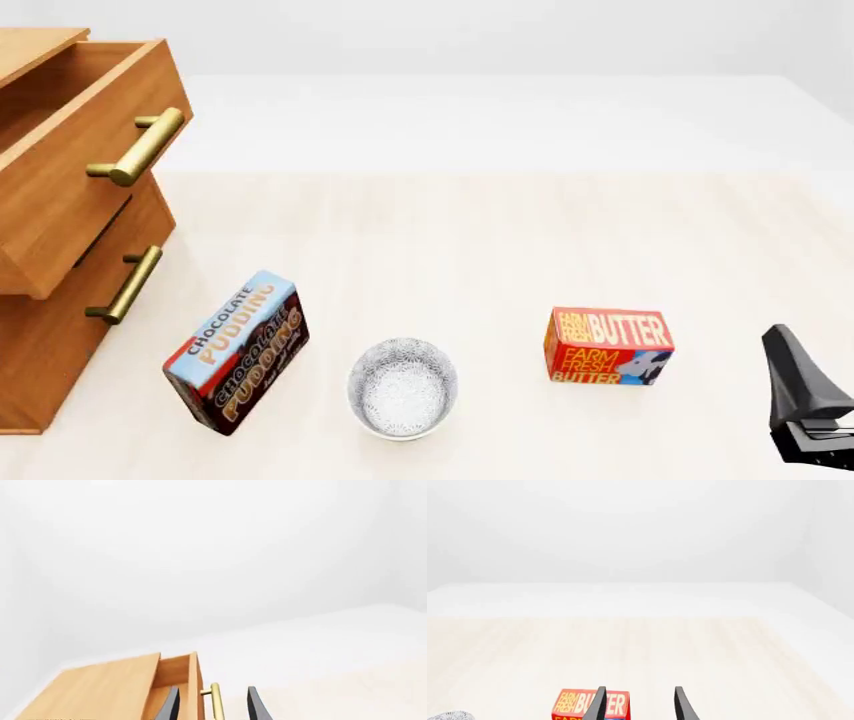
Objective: Put the bowl in the top drawer of the cabinet.
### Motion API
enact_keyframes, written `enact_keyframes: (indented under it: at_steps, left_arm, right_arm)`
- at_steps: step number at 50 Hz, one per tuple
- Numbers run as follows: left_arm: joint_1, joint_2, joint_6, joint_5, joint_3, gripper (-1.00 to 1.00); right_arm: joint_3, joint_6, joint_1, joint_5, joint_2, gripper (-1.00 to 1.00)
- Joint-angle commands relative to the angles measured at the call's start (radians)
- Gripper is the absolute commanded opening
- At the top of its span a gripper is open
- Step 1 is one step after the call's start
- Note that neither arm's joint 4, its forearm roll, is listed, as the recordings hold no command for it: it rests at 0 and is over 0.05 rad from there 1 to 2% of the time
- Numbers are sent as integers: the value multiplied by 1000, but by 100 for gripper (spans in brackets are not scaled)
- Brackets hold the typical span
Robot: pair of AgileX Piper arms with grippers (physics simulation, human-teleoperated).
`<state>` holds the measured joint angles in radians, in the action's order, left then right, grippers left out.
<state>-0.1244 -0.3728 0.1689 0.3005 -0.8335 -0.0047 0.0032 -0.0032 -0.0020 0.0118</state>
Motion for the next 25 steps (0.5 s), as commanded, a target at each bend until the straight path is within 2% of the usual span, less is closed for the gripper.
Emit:
enact_keyframes:
  at_steps: [1,4,7,8,10,11,12,13,14,15,25]
  left_arm:
    - [20,-86,-64,-14,-38,100]
    - [34,-135,-119,-9,-53,100]
    - [42,-134,-89,-31,-45,100]
    - [49,-153,-112,-30,-51,100]
    - [54,-162,-105,-41,-50,100]
    - [49,-201,-171,-19,-67,100]
    - [64,-211,-173,-25,-69,100]
    - [79,-204,-133,-52,-60,100]
    - [79,-204,-133,-52,-60,100]
    - [86,-233,-167,-45,-72,100]
    - [118,-333,-212,-61,-110,100]
  right_arm:
    - [1,-1,0,0,-2,100]
    - [1,-1,1,0,-2,100]
    - [1,-1,1,0,-2,100]
    - [1,-1,0,0,-2,100]
    - [1,-1,1,0,-2,100]
    - [1,-1,1,0,-2,100]
    - [1,-1,0,0,-2,100]
    - [1,-1,1,0,-2,100]
    - [1,-1,1,0,-2,100]
    - [1,0,1,0,-2,100]
    - [1,-1,1,0,-2,100]
